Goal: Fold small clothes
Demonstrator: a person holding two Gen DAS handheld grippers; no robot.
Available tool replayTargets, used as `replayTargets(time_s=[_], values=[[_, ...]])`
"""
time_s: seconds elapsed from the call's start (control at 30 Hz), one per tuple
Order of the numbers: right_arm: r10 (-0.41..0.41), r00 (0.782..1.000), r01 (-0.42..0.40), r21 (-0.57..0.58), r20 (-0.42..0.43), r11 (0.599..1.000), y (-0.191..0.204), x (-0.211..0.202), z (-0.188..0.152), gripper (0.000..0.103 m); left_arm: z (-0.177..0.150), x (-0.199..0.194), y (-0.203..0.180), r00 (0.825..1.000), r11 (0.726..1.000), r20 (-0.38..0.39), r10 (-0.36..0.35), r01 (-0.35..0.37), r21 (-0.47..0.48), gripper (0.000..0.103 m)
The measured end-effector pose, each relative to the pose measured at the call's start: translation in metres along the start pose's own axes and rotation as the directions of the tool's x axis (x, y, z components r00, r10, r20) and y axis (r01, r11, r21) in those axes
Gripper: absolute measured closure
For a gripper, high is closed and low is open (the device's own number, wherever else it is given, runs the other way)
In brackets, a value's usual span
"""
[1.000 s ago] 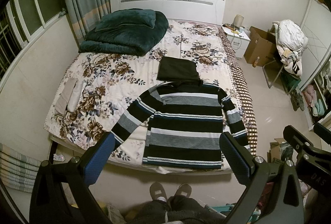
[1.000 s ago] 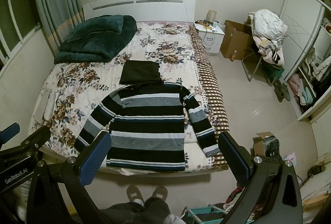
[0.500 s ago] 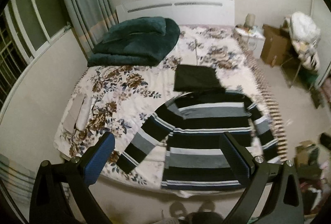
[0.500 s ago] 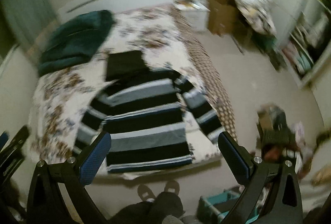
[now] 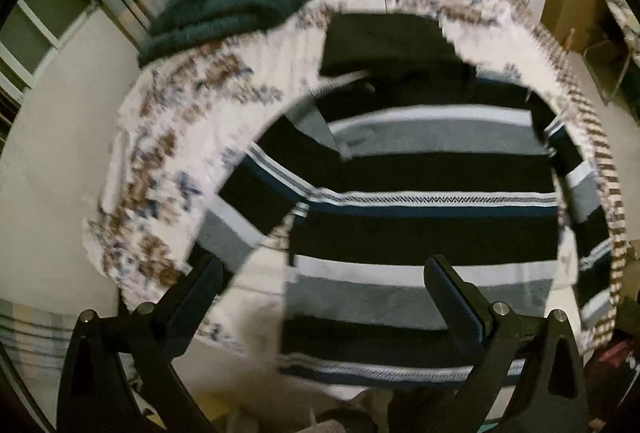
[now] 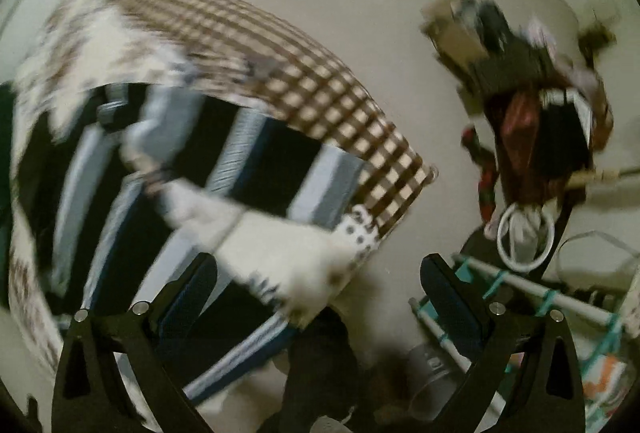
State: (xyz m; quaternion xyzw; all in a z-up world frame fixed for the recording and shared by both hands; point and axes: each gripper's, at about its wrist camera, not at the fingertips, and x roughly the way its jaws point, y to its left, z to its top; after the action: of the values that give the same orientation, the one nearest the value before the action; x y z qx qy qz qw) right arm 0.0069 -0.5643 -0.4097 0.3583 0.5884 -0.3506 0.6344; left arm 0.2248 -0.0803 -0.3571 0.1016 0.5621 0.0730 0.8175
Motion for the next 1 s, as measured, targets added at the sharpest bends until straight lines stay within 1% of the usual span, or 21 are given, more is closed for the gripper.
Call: replayTargets(time_s=[0.07, 0.1, 0.23, 0.27, 0.33, 0.37, 0.4, 0.43, 0.47, 0.5, 0.53, 0.57, 0.6, 0.63, 0.7, 0.8, 0.87, 0.93, 0.97, 1.0], values=[[0.01, 0.999, -0.008, 0.068, -0.031, 0.998, -0.015, 0.05, 0.016, 0.004, 0.0, 0.033, -0.014, 0.999, 1.0, -0.035, 0.009, -0.009, 0.002, 0.0], [0.017, 0.999, -0.011, 0.11, -0.049, 0.994, -0.024, 0.08, 0.024, 0.004, -0.001, 0.055, -0.024, 0.998, 1.0, -0.054, 0.021, -0.021, 0.001, 0.0], [0.03, 0.995, -0.007, 0.234, -0.095, 0.972, -0.044, 0.157, 0.038, 0.004, -0.008, 0.113, -0.044, 0.992, 0.998, -0.11, 0.061, -0.061, 0.003, 0.0], [0.045, 0.994, -0.016, 0.267, -0.102, 0.964, -0.048, 0.176, 0.041, 0.004, -0.009, 0.123, -0.046, 0.99, 0.998, -0.125, 0.067, -0.067, 0.004, 0.0], [0.077, 0.991, -0.042, 0.299, -0.106, 0.953, -0.048, 0.201, 0.043, 0.012, -0.012, 0.147, -0.052, 0.984, 0.997, -0.165, 0.071, -0.071, 0.002, 0.0], [0.076, 0.992, -0.044, 0.303, -0.098, 0.952, -0.046, 0.209, 0.044, 0.012, -0.012, 0.156, -0.053, 0.982, 0.998, -0.175, 0.065, -0.067, -0.003, 0.0], [0.055, 0.996, -0.03, 0.298, -0.076, 0.954, -0.043, 0.211, 0.044, 0.014, -0.011, 0.164, -0.054, 0.982, 0.998, -0.179, 0.056, -0.058, -0.004, 0.0], [0.049, 0.998, -0.034, 0.292, -0.044, 0.956, -0.04, 0.209, 0.043, 0.026, -0.01, 0.17, -0.056, 0.982, 0.998, -0.18, 0.054, -0.055, 0.001, 0.0], [0.04, 0.999, -0.035, 0.282, -0.01, 0.959, -0.036, 0.206, 0.043, 0.036, -0.01, 0.173, -0.057, 0.982, 0.998, -0.18, 0.056, -0.056, 0.007, 0.0], [0.02, 1.0, -0.022, 0.274, 0.008, 0.962, -0.033, 0.204, 0.043, 0.056, -0.01, 0.177, -0.057, 0.983, 0.999, -0.176, 0.053, -0.051, 0.011, 0.0], [0.012, 1.0, -0.017, 0.271, 0.021, 0.962, -0.031, 0.203, 0.043, 0.068, -0.01, 0.18, -0.056, 0.983, 0.999, -0.174, 0.051, -0.05, 0.014, 0.0], [0.012, 0.999, -0.02, 0.278, 0.03, 0.96, -0.03, 0.2, 0.043, 0.093, -0.01, 0.182, -0.054, 0.984, 0.999, -0.172, 0.048, -0.046, 0.015, 0.0], [0.031, 0.999, -0.041, 0.283, 0.04, 0.958, -0.029, 0.196, 0.044, 0.096, -0.011, 0.184, -0.05, 0.984, 0.999, -0.171, 0.043, -0.041, 0.013, 0.0], [0.034, 0.998, -0.045, 0.281, 0.044, 0.959, -0.028, 0.189, 0.044, 0.097, -0.01, 0.185, -0.047, 0.985, 0.999, -0.171, 0.039, -0.039, 0.007, 0.0], [0.037, 0.996, -0.055, 0.252, 0.078, 0.966, -0.017, 0.165, 0.046, 0.097, -0.009, 0.185, -0.035, 0.985, 0.999, -0.168, 0.027, -0.031, -0.021, 0.0], [0.072, 0.989, -0.094, 0.173, 0.126, 0.98, 0.023, 0.115, 0.047, 0.097, -0.01, 0.183, -0.013, 0.986, 0.998, -0.164, 0.021, -0.031, -0.063, 0.0], [0.114, 0.982, -0.13, 0.098, 0.151, 0.987, 0.063, 0.078, 0.045, 0.097, -0.011, 0.181, 0.002, 0.987, 0.996, -0.16, 0.023, -0.037, -0.085, 0.0], [0.157, 0.972, -0.158, -0.005, 0.174, 0.987, 0.116, 0.04, 0.039, 0.097, -0.013, 0.179, 0.02, 0.987, 0.992, -0.156, 0.029, -0.048, -0.113, 0.0], [0.189, 0.966, -0.175, -0.087, 0.179, 0.981, 0.156, 0.022, 0.033, 0.097, -0.013, 0.179, 0.029, 0.988, 0.991, -0.154, 0.033, -0.052, -0.126, 0.0], [0.208, 0.961, -0.183, -0.146, 0.18, 0.972, 0.185, 0.012, 0.026, 0.097, -0.014, 0.179, 0.042, 0.987, 0.988, -0.153, 0.039, -0.061, -0.144, 0.0]])
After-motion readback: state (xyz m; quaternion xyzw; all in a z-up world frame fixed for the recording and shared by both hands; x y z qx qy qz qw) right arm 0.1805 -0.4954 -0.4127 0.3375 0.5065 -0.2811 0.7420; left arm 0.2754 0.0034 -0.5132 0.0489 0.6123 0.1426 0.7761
